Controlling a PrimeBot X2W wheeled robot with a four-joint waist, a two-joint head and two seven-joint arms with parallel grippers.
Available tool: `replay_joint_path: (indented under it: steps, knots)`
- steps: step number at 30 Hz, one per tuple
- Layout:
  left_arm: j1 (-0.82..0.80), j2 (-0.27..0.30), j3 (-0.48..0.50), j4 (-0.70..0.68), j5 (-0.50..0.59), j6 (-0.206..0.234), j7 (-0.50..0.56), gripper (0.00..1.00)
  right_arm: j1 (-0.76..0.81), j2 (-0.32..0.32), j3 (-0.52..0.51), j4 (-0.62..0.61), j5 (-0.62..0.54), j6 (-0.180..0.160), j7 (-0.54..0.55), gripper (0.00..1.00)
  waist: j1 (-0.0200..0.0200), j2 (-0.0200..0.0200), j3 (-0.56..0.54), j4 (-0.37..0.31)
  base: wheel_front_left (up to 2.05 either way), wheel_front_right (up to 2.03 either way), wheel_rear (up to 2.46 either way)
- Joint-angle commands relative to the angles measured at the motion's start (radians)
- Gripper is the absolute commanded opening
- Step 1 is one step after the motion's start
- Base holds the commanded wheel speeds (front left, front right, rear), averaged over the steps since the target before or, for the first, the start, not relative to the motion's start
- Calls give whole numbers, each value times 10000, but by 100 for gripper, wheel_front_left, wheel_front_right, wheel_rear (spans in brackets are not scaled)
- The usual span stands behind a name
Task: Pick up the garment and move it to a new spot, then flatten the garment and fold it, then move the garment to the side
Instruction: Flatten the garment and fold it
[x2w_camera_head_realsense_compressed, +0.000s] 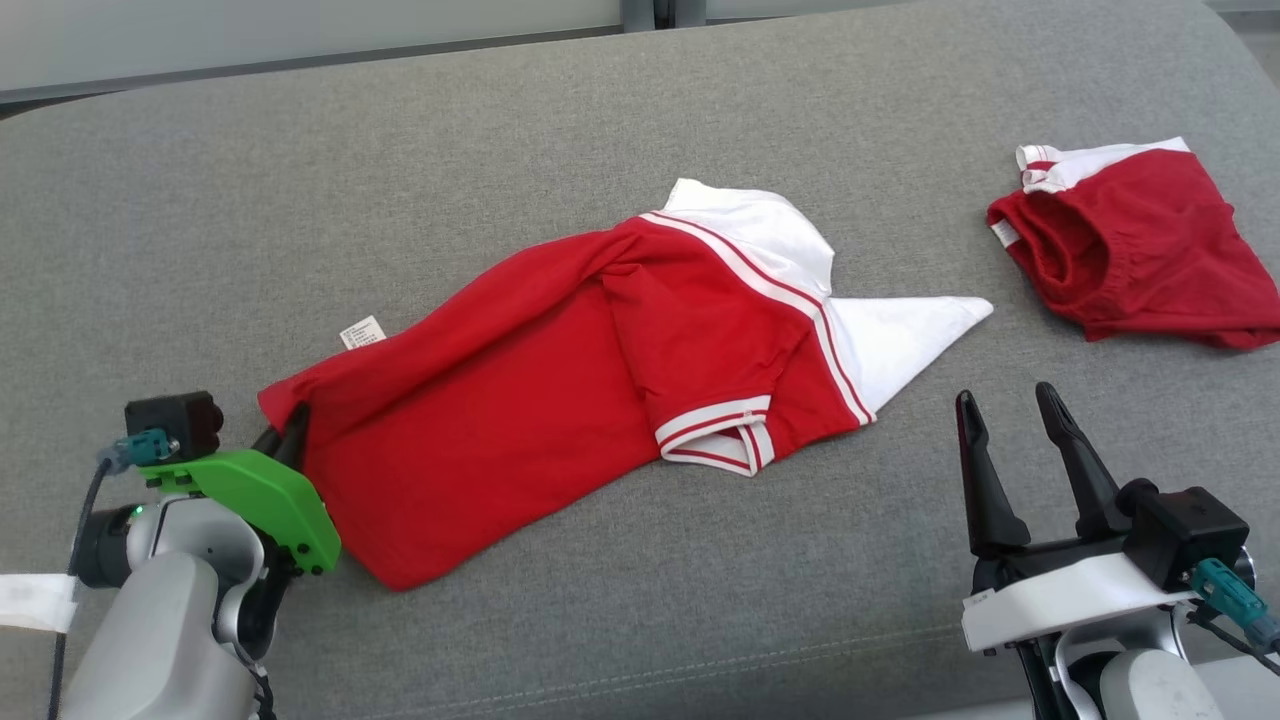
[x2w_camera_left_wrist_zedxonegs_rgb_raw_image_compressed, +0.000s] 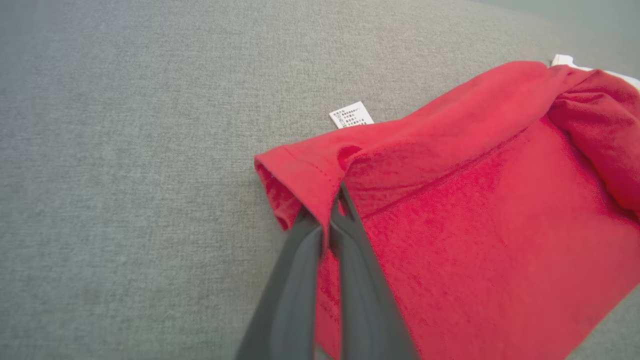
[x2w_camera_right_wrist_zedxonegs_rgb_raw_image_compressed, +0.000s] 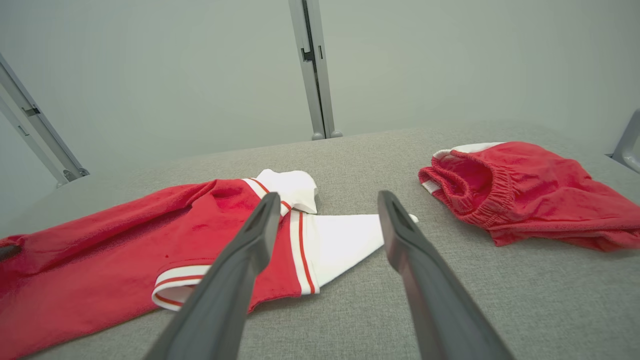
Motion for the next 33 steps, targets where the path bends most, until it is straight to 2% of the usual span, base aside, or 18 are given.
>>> replay_joint_path:
  steps: [1,9,10,11,12,13,17,24,33]
  knots:
    - [-270,116,50,92,89,49,-142,0,-161,-12,8,-3,-36,-12,9,100,0,0,47,8,0,0,0]
    - [-1352,307,232,1011,-48,-50,-708,0,-411,-11,238,67,-75,-12,110,100,0,0,318,-147,0,0,0]
    - [-1459,284,244,1208,-151,-76,-666,5,-431,-12,261,94,-78,-12,122,100,0,0,358,-173,0,0,0]
    - [-1539,261,220,1393,-197,-83,-577,33,-471,-12,280,122,-64,-12,118,100,0,0,390,-199,0,0,0]
    - [-1653,264,235,1529,-239,-86,-598,97,-508,-12,293,128,-35,-12,100,100,0,0,421,-220,0,0,0]
    - [-1739,253,239,1704,-280,-93,-532,100,-535,-11,307,149,-5,-12,86,100,0,0,451,-237,0,0,0]
    - [-1869,149,322,2234,-395,86,-604,100,-535,-12,273,241,44,-12,13,100,0,0,498,-212,0,0,0]
    - [-1619,174,525,2419,-340,552,-1364,100,-553,-12,189,392,73,-12,-31,100,0,0,338,64,0,0,0]
    - [-640,231,847,1163,-269,980,-2928,100,-580,-12,168,555,-64,-12,-82,100,0,0,-138,609,0,0,0]
